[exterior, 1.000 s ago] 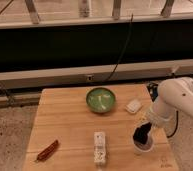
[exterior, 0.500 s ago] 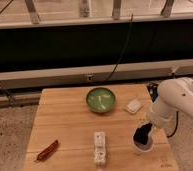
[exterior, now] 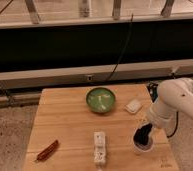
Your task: Place the eraser in the ceramic cup
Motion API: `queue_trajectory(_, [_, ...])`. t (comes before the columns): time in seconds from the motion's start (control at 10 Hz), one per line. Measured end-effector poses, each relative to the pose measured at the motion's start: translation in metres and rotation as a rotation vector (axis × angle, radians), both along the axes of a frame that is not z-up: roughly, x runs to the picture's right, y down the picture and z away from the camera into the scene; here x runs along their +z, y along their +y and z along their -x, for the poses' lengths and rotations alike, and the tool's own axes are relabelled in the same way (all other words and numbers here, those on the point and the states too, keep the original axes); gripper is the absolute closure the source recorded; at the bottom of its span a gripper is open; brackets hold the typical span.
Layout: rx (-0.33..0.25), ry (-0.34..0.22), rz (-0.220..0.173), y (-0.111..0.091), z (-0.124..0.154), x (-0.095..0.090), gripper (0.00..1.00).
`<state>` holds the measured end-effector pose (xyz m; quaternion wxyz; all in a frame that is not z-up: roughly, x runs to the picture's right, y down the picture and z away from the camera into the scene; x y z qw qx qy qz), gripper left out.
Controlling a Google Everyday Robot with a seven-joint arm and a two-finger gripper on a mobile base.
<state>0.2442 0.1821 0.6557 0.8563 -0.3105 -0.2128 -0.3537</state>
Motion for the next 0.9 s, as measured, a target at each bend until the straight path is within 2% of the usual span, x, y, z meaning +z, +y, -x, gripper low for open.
queue_trajectory(0.1, [-0.003,-0.001,0.001,0.0008,-0.0005,0.0003,0.78])
queue_trajectory(0.2, [-0.006,-0.002,0.001,0.0013,-0.0004,0.0002,0.74])
queue_trajectory(0.5, [-0.014,-0.005,0.003,0.0029,-0.0008,0.0003,0.86])
queue_trajectory(0.6, [-0.017,-0.005,0.004,0.0032,-0.001,0.0004,0.85])
queue_trajectory(0.9, [-0.027,-0.009,0.006,0.0046,-0.0012,0.0006,0.75])
